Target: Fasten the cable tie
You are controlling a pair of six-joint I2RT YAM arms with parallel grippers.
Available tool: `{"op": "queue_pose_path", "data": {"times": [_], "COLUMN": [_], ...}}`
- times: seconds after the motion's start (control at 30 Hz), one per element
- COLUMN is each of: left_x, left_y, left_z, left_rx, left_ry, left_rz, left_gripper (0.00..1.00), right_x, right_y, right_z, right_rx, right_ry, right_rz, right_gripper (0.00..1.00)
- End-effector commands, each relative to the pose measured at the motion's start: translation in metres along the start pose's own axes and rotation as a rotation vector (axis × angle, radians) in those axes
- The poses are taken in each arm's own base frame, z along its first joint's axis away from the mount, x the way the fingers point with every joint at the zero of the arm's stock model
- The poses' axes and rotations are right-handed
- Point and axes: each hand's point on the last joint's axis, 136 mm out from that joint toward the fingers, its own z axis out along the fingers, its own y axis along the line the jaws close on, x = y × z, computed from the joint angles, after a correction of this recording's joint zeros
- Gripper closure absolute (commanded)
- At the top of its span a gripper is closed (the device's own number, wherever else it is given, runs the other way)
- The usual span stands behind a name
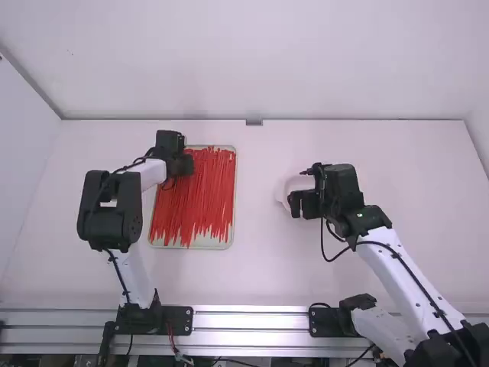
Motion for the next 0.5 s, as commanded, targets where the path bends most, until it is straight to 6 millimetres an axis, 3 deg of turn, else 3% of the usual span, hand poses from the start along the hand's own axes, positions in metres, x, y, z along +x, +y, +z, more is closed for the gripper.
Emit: {"op": "queue_pose_path", "data": {"times": [0.0,0.47], "left_x": [0.0090,0.0136], "left_y": [-0.0035,-0.0023], "left_z": [0.0048,0.0088], "left_rx": [0.011,0.012], "left_ry": [0.021,-0.008], "left_rz": [0.012,0.014], "left_gripper": [0.69,0.72], "right_x": [-0.0169,-0.0160], "right_y": [0.0050,0.0054], "right_z": [-0.0099,-0.0098], "right_rx": [-0.011,-0.013], "right_ry": [-0.049,-0.045], "right_rz": [-0.010,-0.010], "right_gripper": [0.01,0.01]}}
